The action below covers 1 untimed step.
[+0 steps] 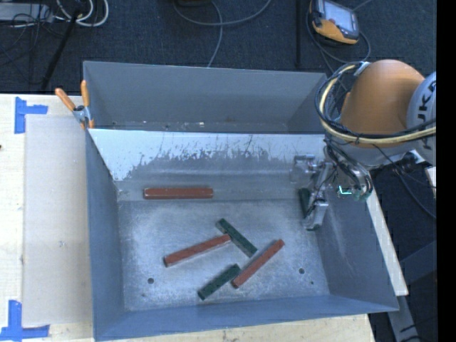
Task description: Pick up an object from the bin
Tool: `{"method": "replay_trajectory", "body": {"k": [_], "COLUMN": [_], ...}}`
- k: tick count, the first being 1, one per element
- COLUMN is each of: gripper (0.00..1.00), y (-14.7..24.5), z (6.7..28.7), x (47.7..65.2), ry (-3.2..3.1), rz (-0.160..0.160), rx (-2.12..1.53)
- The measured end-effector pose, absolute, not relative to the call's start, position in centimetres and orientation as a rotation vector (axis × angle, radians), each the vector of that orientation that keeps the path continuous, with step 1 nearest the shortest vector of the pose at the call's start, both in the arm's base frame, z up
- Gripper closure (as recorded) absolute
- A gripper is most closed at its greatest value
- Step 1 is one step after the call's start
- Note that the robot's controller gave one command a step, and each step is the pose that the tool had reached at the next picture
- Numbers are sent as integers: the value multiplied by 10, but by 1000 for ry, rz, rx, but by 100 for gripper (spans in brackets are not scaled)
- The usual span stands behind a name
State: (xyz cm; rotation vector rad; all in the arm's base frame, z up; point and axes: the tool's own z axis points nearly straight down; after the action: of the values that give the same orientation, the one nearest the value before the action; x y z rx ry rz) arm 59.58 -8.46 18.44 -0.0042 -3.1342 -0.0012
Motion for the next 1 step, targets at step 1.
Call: {"method": "replay_trajectory", "body": {"k": [1], "gripper": [0], "y": [-46], "z": [80], "x": [550], "ry": [-3121], "rz": [-4], "rx": [287]}}
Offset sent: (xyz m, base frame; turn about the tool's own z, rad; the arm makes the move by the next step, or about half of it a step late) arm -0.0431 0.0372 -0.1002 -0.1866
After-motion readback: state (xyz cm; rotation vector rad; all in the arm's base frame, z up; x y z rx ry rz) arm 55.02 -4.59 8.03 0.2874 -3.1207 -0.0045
